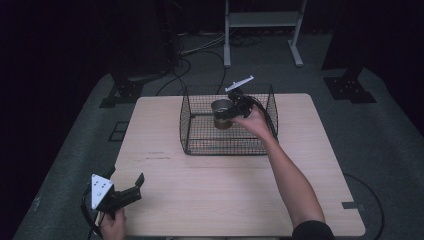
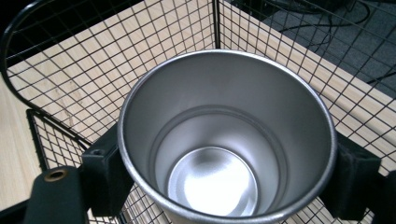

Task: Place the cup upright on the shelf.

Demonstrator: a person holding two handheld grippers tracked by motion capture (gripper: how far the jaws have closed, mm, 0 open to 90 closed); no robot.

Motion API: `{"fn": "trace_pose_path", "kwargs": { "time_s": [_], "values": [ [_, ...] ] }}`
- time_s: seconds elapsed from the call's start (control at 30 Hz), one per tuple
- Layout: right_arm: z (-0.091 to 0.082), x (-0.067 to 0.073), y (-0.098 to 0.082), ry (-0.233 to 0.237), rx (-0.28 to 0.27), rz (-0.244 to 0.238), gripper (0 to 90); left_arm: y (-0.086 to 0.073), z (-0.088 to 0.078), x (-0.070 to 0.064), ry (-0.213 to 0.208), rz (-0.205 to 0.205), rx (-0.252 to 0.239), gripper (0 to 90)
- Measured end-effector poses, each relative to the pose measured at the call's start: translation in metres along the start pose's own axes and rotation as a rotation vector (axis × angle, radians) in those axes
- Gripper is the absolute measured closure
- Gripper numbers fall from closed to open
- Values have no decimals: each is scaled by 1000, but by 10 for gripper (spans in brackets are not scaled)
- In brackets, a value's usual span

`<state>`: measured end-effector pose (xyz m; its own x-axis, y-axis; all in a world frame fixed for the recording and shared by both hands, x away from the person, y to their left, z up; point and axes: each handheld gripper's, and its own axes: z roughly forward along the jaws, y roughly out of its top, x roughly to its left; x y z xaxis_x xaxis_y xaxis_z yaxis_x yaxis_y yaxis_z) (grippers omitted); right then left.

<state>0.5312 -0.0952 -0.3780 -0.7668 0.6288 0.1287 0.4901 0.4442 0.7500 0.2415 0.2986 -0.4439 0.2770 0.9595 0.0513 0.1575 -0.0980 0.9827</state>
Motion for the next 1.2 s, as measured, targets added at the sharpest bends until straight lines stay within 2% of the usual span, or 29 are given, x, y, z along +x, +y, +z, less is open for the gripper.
{"fn": "trace_pose_path", "kwargs": {
  "time_s": [0.53,0.87,1.0,1.2],
  "values": [
    [18,-13,-10,-28,77,29,177,0,0,0,1,-3,-4,0],
    [30,-15,-13,-42,134,11,175,0,-1,1,3,-5,-6,0],
    [32,-15,-14,-68,150,-2,175,0,-1,0,3,-5,-7,0],
    [36,-18,-16,-71,173,2,174,0,-1,1,5,-3,-3,0]
  ]
}}
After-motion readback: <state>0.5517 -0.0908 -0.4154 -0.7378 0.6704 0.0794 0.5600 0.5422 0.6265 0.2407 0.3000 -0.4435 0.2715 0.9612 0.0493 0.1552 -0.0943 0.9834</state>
